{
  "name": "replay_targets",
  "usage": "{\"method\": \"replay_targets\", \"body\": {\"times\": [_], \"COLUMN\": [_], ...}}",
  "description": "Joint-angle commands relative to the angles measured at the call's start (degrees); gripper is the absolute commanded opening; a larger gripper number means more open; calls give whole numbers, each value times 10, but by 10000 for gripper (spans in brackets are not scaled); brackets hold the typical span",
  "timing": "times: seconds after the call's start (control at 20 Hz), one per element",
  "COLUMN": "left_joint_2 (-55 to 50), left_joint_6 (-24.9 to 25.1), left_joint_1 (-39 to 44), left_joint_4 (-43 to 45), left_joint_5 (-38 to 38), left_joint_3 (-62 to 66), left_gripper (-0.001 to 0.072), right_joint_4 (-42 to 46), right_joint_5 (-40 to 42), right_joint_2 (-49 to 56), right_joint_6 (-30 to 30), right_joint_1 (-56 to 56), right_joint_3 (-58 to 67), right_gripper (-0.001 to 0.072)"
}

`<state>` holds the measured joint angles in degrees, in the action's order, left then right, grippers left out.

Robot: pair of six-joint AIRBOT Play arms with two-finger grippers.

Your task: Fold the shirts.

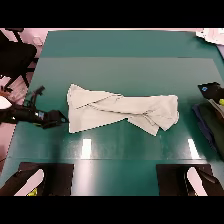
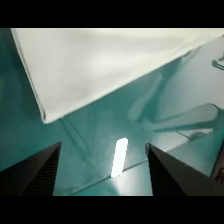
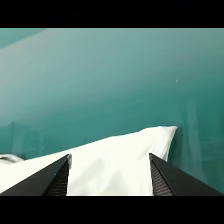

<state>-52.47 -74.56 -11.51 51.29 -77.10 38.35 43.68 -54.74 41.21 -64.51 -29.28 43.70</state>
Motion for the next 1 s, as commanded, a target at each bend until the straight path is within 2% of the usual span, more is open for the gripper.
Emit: {"method": "replay_targets", "body": {"times": [0.0, 0.15, 0.3, 0.5, 0.6, 0.75, 0.95], "left_joint_2": [1, 1, 1, -24, -43, -73, -82], "left_joint_6": [31, 27, -2, 2, 23, 85, 109], "left_joint_1": [-5, -6, -5, -5, -5, -5, -5], "left_joint_4": [-34, -32, -18, -20, -36, -87, -94], "left_joint_5": [54, 158, 211, 203, 196, 174, 153], "left_joint_3": [-91, -126, -133, -134, -134, -134, -134], "left_gripper": [618, 618, 617, 617, 616, 616, 616], "right_joint_4": [-1, 0, 0, 0, 0, 0, -1], "right_joint_5": [-21, -30, -30, -8, 8, 11, 10], "right_joint_2": [33, 54, 52, 23, 8, 1, 1], "right_joint_6": [1, 2, 6, 21, 21, 21, 21], "right_joint_1": [26, 39, 38, 38, 38, 38, 38], "right_joint_3": [0, 0, 0, 0, 0, 0, 0], "right_gripper": [552, 552, 551, 551, 551, 551, 551]}}
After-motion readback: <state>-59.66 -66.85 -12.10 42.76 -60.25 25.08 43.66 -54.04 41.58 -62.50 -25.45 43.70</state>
